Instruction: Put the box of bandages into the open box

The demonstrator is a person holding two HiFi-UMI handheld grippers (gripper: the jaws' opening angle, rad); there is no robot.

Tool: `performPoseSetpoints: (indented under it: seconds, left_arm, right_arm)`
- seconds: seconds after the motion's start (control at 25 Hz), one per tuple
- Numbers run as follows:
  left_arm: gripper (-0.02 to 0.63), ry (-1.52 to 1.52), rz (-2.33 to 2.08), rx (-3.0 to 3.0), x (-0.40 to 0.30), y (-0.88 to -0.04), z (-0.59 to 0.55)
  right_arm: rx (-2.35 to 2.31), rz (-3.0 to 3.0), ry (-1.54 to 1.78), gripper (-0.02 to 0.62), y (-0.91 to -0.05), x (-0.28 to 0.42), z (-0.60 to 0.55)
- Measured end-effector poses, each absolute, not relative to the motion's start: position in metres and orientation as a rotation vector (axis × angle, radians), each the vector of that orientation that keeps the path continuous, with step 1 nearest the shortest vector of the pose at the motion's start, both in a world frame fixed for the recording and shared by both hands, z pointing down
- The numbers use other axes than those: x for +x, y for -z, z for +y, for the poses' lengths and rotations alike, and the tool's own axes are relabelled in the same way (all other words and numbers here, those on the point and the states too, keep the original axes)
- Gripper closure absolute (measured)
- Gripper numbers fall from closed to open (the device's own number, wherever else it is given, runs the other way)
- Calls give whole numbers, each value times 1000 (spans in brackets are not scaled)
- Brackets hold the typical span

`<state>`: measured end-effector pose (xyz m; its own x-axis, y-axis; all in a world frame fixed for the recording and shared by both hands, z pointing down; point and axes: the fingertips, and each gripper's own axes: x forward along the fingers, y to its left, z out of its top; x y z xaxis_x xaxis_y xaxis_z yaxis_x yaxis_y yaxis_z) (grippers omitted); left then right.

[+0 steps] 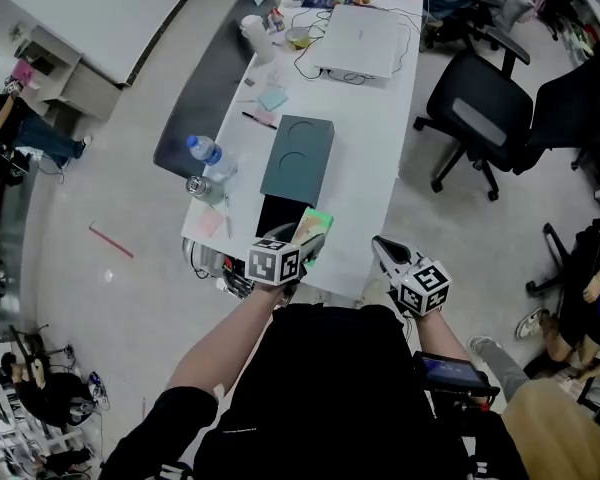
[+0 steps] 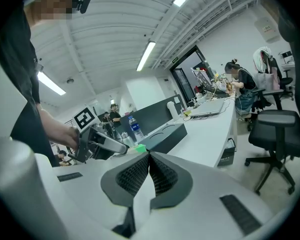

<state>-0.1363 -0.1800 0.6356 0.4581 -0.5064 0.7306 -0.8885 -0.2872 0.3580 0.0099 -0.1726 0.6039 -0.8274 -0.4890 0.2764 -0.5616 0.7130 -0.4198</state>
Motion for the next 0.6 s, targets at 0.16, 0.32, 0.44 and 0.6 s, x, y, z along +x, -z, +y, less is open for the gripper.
performPoseSetpoints:
  seconds: [0.16, 0.32, 0.44, 0.6]
  left_arm:
    - [295, -624, -1226, 1905, -170, -635, -182]
    - [294, -632, -1269, 1875, -200, -640, -182]
    - [293, -645, -1290, 1853, -217, -649, -182]
    - [293, -668, -1301, 1839, -228, -657, -189]
  right_arm:
    - [837, -2777, -742, 569, -600, -4, -177]
    - [829, -2778, -734, 569, -597, -17, -178]
    - [829, -2779, -728, 569, -598, -25, -178]
    - [841, -2770, -726, 569, -597, -30, -179]
